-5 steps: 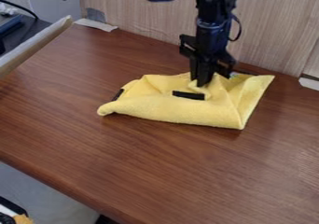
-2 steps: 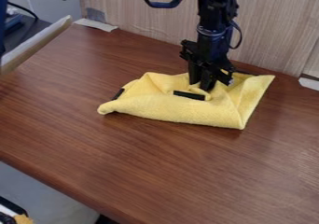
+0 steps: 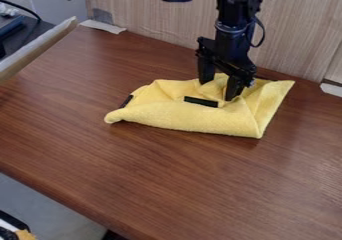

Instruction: Fold the cloth from bottom to top

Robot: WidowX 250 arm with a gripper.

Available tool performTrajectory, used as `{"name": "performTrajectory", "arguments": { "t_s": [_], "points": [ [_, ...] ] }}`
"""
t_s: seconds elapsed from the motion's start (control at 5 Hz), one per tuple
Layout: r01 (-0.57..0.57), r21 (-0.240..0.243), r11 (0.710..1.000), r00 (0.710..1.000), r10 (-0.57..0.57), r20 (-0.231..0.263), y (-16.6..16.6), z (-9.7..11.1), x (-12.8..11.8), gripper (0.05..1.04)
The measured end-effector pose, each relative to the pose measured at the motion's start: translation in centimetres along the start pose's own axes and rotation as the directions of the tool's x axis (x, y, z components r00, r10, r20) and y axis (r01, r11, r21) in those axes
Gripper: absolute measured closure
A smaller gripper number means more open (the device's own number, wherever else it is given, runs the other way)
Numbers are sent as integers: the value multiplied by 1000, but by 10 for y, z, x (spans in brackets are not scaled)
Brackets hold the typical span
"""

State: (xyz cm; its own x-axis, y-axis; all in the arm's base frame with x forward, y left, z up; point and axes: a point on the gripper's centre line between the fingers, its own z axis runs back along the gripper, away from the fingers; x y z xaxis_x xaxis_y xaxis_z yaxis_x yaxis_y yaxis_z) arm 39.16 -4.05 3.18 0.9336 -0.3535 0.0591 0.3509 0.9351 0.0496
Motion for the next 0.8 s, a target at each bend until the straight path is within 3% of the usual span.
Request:
{"name": "performTrajectory", "arguments": {
  "t_s": [0.2,0.6,0.8],
  "points": [
    [-17,-12,1000,1000,17,15,6,11,-3,79],
    [-19,-33,999,997,21,77,11,53,-12,83],
    [-20,-37,999,997,22,71,13,69,-26,83]
  ]
}}
